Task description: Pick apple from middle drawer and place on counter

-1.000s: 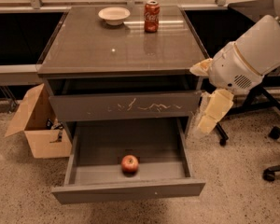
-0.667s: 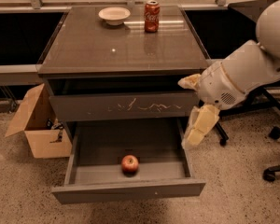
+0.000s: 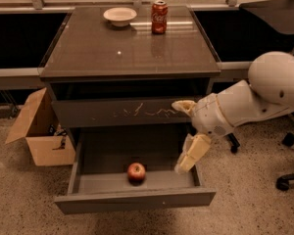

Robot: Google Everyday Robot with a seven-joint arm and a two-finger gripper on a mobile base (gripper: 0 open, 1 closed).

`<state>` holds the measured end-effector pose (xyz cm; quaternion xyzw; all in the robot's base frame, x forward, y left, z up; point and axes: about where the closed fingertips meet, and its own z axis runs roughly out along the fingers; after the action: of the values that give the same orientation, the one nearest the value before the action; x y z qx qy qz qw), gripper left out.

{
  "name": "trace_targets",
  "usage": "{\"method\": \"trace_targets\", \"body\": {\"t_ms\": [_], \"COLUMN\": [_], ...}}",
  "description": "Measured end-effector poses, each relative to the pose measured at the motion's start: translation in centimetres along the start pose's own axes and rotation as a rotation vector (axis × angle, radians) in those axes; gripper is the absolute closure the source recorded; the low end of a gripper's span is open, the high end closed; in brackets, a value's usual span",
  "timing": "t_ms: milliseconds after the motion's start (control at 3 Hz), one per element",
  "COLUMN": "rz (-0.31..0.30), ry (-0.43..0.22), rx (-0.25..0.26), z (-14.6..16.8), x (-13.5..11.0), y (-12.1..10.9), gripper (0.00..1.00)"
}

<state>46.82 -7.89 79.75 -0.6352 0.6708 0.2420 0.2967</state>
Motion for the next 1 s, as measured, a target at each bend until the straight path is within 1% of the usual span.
{"method": "trace_targets", "body": {"t_ms": [333, 667, 1000], "rz": [-0.006, 0.006, 0.027], "ry": [-0.067, -0.057, -0.039], "rx": [-0.035, -0.050, -0.084], "z": [3.6, 5.0, 7.9], "x": [1.2, 2.1, 3.8], "y": [0.2, -0.2, -0.9], "gripper": [0.00, 0.00, 0.00]}}
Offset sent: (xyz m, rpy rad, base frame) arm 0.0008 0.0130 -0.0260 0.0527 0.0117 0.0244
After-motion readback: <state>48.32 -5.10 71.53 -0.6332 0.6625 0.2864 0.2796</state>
